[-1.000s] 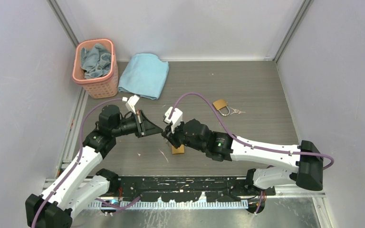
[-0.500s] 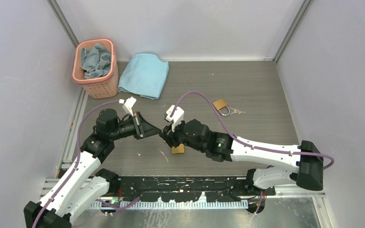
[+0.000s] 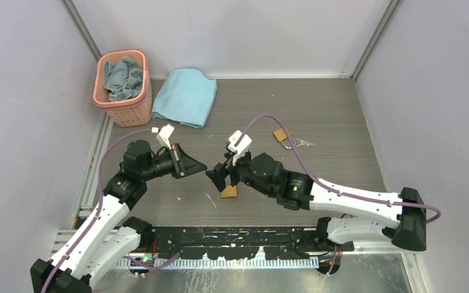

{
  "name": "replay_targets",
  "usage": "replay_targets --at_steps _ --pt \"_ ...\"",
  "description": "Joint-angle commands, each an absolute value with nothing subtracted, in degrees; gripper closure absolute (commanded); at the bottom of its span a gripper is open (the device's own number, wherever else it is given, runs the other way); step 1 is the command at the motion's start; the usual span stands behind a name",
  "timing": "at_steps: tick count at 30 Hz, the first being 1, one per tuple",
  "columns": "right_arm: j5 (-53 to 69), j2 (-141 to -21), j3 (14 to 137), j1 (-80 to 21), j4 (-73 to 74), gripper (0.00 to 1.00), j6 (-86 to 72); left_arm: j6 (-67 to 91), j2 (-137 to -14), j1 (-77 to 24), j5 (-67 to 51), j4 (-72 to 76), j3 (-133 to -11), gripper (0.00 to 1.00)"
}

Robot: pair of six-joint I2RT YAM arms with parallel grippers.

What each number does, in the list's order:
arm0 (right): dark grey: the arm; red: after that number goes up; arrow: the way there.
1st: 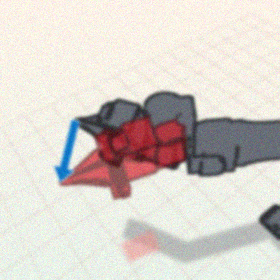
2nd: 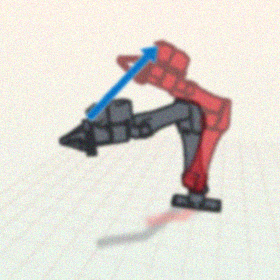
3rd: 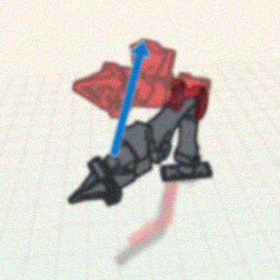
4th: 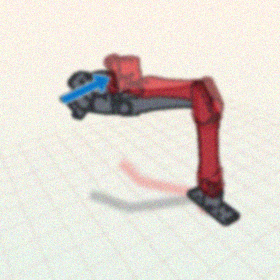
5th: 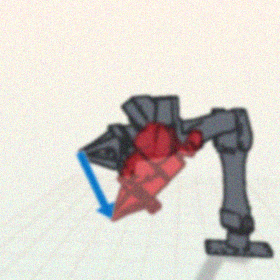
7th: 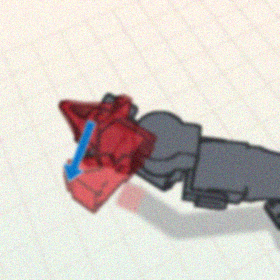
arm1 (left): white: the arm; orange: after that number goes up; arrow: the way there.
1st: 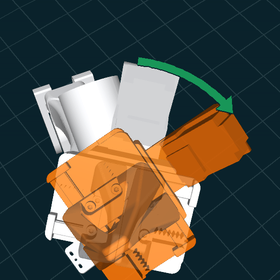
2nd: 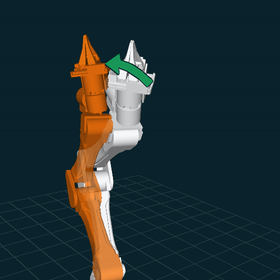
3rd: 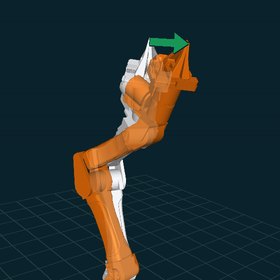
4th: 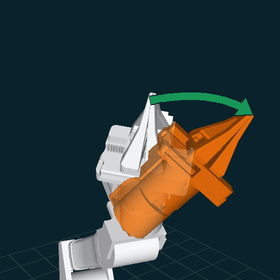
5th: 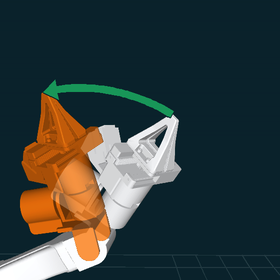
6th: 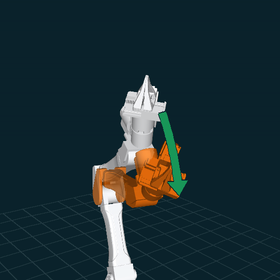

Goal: Unlock with the key

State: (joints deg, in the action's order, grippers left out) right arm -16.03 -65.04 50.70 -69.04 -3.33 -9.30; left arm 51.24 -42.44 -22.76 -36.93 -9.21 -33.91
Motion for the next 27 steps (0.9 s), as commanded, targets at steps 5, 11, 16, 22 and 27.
replay_targets --at_steps 5,11,16,22,27 --pt "-15.29 -57.4 47.47 -66.12 -4.16 0.06 -13.25 49.83 -41.91 -22.95 -36.17 -4.8 -35.28 1.0" --pt "-13.67 -55.19 45.59 -65.17 -4.18 0.01 -15.24 49.75 -41.71 -22.94 -35.73 -4.66 -36.26 1.0" --pt "-11.55 -54.38 43.99 -64.28 -5.97 0.0 -17.5 49.0 -41.53 -22.96 -35.39 -5.37 -37.68 1.0" --pt "-6.55 -53.09 42.64 -61.28 -7.62 0.0 -20.65 48.01 -41.73 -22.98 -35.01 -6.17 -39.97 1.0" --pt "-2.27 -51.77 41.4 -58.23 -9.99 0.0 -23.44 47.99 -42.16 -22.98 -34.64 -5.51 -41.81 1.0"
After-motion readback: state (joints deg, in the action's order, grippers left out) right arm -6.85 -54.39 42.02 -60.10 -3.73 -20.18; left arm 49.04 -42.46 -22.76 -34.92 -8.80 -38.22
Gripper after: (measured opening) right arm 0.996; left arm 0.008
